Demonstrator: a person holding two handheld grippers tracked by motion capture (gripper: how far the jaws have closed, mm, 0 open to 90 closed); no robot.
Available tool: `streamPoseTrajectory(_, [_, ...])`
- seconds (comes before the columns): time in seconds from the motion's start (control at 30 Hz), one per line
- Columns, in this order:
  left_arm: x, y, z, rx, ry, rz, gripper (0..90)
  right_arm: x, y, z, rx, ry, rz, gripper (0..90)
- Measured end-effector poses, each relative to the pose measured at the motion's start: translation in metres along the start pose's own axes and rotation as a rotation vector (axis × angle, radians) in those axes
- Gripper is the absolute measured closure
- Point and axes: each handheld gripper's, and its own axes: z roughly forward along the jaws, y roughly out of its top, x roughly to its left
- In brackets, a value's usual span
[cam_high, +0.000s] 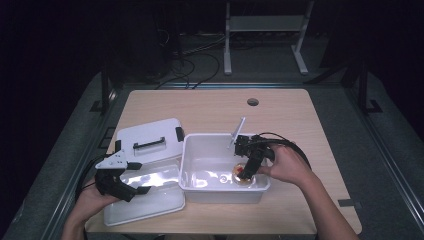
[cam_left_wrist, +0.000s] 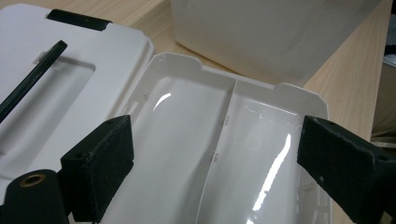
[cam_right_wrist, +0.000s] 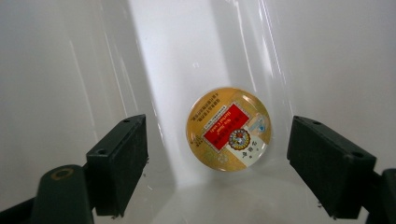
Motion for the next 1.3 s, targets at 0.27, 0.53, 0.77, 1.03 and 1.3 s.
streamPoseTrajectory(0.27, [0.0, 0.0, 0.002, 0.002, 0.002, -0.006, 10.5, -0.001, -0.01, -0.015, -0.062, -0.009, 0.017, 22.4])
streamPoseTrajectory(0.53, [-0.001, 0.0, 0.003, 0.008, 0.002, -0.002, 10.4, 0.0, -0.029, -0.042, -0.167, -0.041, 0.058, 23.6])
streamPoseTrajectory(0.77, [-0.001, 0.0, 0.004, 0.011, 0.002, -0.003, 10.4, -0.003, -0.057, -0.066, -0.229, -0.075, 0.117, 24.0])
streamPoseTrajectory(1.03, [-0.001, -0.001, 0.005, 0.015, 0.006, -0.002, 10.4, -0.007, -0.094, -0.079, -0.271, -0.107, 0.192, 24.8])
streamPoseTrajectory(1.3, [-0.001, 0.0, 0.006, 0.016, 0.014, -0.008, 10.1, -0.007, -0.128, -0.067, -0.26, -0.111, 0.263, 24.7])
